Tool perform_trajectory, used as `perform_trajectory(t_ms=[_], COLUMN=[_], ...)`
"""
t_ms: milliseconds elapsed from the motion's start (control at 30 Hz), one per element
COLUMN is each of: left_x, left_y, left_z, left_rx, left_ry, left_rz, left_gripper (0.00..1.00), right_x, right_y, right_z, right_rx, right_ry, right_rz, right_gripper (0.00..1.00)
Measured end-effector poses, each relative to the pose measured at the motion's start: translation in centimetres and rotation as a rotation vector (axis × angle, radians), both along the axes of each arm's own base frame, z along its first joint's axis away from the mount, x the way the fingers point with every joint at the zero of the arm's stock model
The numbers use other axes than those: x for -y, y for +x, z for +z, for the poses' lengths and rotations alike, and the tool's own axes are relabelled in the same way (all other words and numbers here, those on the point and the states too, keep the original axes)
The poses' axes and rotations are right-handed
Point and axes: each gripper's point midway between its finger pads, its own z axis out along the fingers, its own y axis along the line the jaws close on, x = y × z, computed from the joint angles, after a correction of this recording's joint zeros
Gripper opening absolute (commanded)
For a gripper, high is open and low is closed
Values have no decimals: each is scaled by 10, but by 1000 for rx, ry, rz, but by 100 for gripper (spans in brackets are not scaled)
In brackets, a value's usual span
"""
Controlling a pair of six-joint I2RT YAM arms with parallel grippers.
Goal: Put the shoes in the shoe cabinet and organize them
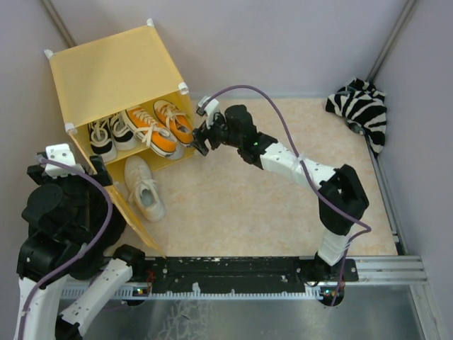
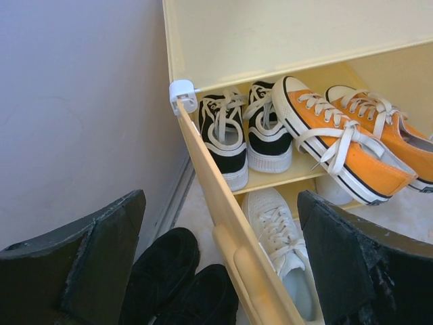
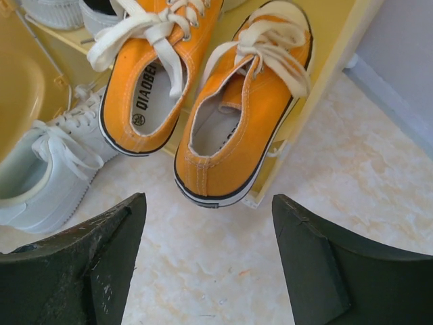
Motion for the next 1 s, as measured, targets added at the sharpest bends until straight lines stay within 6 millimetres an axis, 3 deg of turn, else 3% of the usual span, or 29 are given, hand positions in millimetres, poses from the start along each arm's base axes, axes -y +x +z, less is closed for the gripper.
perform_trajectory(t_ms=[267,600,700,733,800,833,1000], left_x=[1,3,3,3,3,3,3], left_y=[4,7,8,8,7,7,7], left_z=[-10,-11,-12,-12,-12,-12,-12], left_rx=[-29,-27,-29,-30,-30,-29,-28], left_ry=[20,34,35,35,35,35,35], left_rz=[3,-4,-4,-4,-4,-4,-4], left_gripper=[99,99,99,99,99,99,99], right_x=[-17,-31,-36,-38,-42,-43,-50], right_y=[3,9,15,18,21,21,20], right_z=[-56,-50,-54,-56,-57,-56,-41], right_rx=[-111,-134,-141,-142,-143,-137,-101], right_ry=[-43,18,20,20,22,21,51], right_rz=[46,56,38,26,7,-1,-74], right_gripper=[72,69,51,41,10,0,0])
